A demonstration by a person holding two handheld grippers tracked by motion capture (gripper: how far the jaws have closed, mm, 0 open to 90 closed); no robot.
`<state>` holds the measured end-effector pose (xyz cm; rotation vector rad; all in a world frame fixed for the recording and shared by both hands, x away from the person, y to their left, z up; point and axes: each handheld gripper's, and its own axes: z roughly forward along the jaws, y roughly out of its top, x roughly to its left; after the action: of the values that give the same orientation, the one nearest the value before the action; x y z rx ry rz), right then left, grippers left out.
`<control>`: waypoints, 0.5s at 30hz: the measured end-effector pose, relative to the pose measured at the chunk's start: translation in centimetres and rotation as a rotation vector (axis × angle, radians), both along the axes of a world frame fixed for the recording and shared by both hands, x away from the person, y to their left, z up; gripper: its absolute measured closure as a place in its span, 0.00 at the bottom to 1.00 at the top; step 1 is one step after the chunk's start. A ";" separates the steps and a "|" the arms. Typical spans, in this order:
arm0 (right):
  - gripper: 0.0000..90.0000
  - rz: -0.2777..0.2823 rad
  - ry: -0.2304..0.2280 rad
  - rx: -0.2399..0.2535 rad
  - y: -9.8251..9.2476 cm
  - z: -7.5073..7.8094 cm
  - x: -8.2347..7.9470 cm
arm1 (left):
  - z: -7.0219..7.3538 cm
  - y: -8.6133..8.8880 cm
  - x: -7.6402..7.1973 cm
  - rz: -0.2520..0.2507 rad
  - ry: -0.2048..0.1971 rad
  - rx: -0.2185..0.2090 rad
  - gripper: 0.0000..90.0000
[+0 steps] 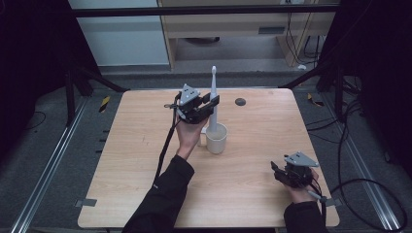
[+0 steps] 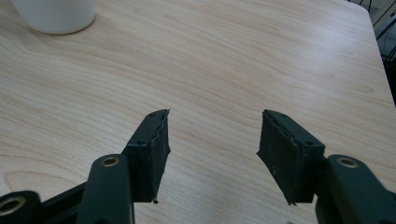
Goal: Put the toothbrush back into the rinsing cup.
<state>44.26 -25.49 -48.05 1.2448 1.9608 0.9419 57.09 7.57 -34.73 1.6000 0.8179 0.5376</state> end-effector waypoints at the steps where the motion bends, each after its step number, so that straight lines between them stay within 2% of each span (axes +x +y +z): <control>1: 0.47 0.001 0.000 0.000 0.0 0.0 0.0 | -0.4 -0.2 0.0 -0.004 0.001 0.005 0.74; 8: 0.47 0.003 0.000 -0.002 0.0 0.0 0.0 | -1.6 -0.8 0.1 -0.018 0.007 0.033 0.74; 13: 0.47 0.002 0.001 -0.005 0.0 0.0 0.0 | -3.3 -0.8 0.0 -0.018 0.042 0.045 0.74; 15: 0.47 0.002 0.002 -0.006 0.0 -0.1 0.0 | -3.5 -0.8 0.0 -0.019 0.045 0.049 0.74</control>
<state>44.27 -25.48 -48.11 1.2408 1.9652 0.9350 57.12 6.73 -38.22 1.6682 0.8283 0.5129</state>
